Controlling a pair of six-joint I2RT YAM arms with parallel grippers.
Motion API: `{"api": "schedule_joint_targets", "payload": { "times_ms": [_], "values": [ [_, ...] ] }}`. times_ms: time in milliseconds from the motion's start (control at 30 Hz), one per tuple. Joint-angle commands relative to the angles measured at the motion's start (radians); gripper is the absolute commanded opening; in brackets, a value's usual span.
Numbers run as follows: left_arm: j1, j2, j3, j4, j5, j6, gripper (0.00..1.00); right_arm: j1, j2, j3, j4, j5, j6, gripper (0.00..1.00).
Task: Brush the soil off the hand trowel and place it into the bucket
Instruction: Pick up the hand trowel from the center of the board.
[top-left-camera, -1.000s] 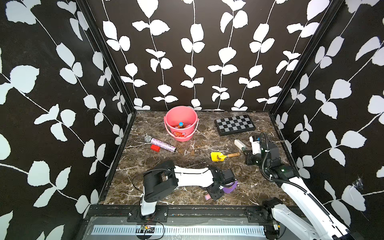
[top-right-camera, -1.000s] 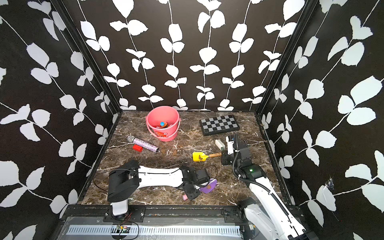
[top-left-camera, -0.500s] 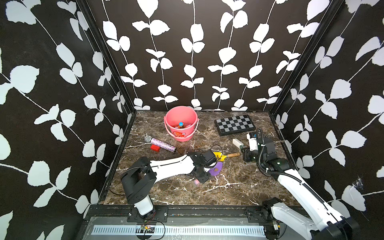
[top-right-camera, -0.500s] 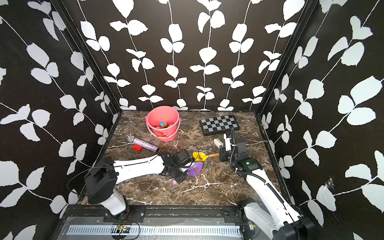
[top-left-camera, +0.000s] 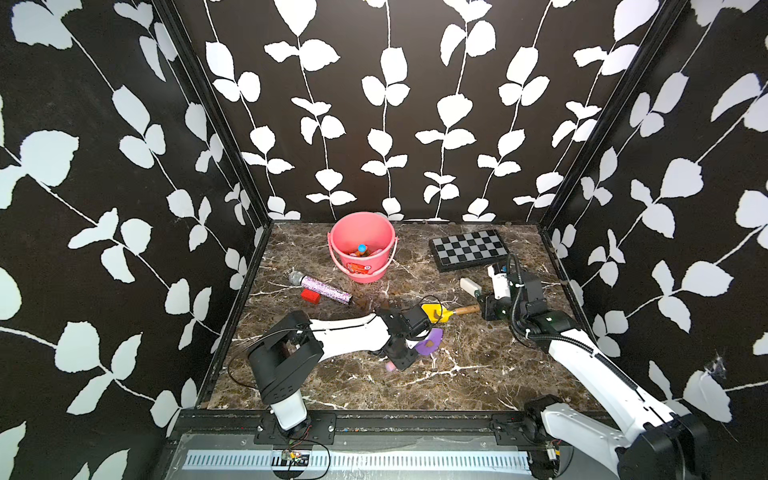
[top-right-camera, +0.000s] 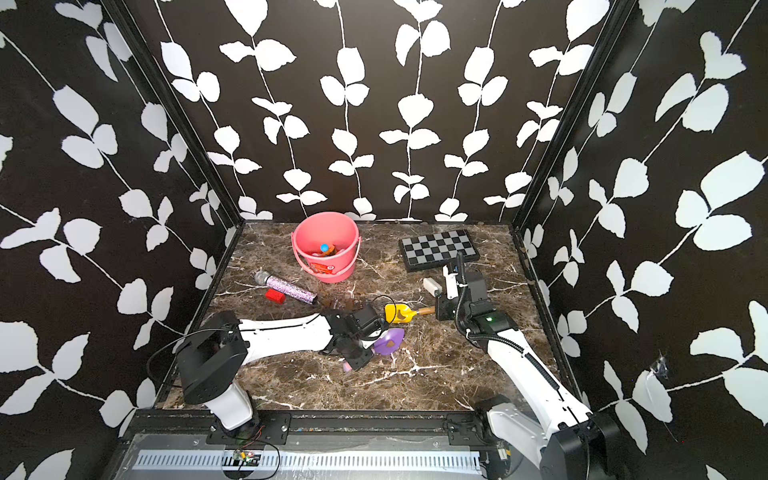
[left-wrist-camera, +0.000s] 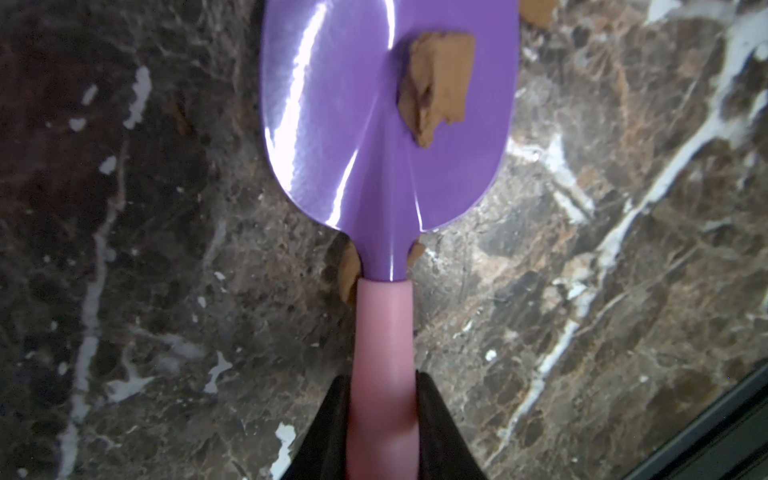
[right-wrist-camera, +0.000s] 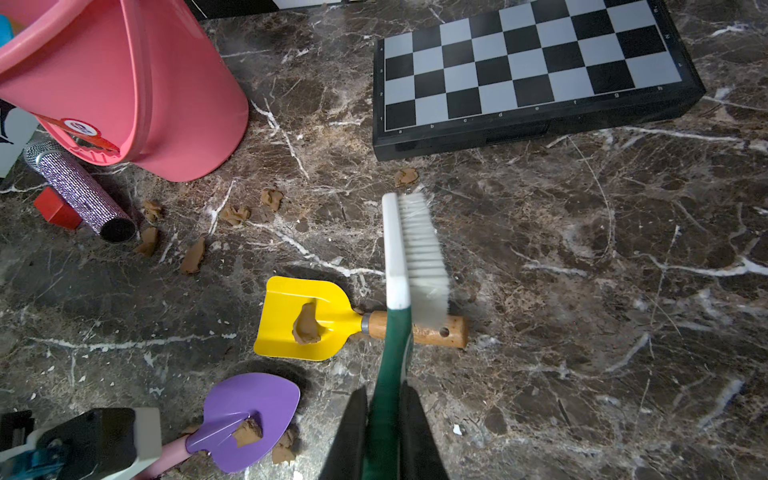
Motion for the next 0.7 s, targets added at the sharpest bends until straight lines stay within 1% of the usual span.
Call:
{"api": "schedule_joint_targets", "payload": {
  "times_ms": [0, 67, 167, 333, 433, 500, 667],
  "values": [
    [0.003, -0.067, -0.059, 0.059, -0.016, 0.002, 0.37, -0.002, -0.006, 0.016, 0.046, -0.01, 0.001, 0.0],
    [0.003, -0.107, -0.107, 0.097, -0.026, -0.005, 0.42, -0.002, -0.014, 0.007, 0.05, -0.007, 0.001, 0.0],
    [0.003, -0.154, -0.159, 0.135, -0.036, -0.006, 0.45, -0.002, -0.012, 0.004, 0.058, -0.014, 0.007, 0.0],
    [0.003, -0.167, -0.212, 0.202, -0.008, -0.002, 0.45, -0.001, 0.01, 0.014, 0.07, -0.044, 0.022, 0.0],
    [0.003, -0.149, -0.229, 0.241, 0.03, -0.002, 0.43, 0.0, 0.012, 0.01, 0.077, -0.05, 0.03, 0.0],
    [0.003, -0.14, -0.236, 0.255, 0.032, -0.002, 0.4, 0.0, 0.011, 0.009, 0.075, -0.051, 0.031, 0.0],
    [0.002, -0.146, -0.254, 0.26, 0.027, -0.002, 0.26, 0.001, 0.004, 0.004, 0.069, -0.05, 0.032, 0.0]
  ]
}}
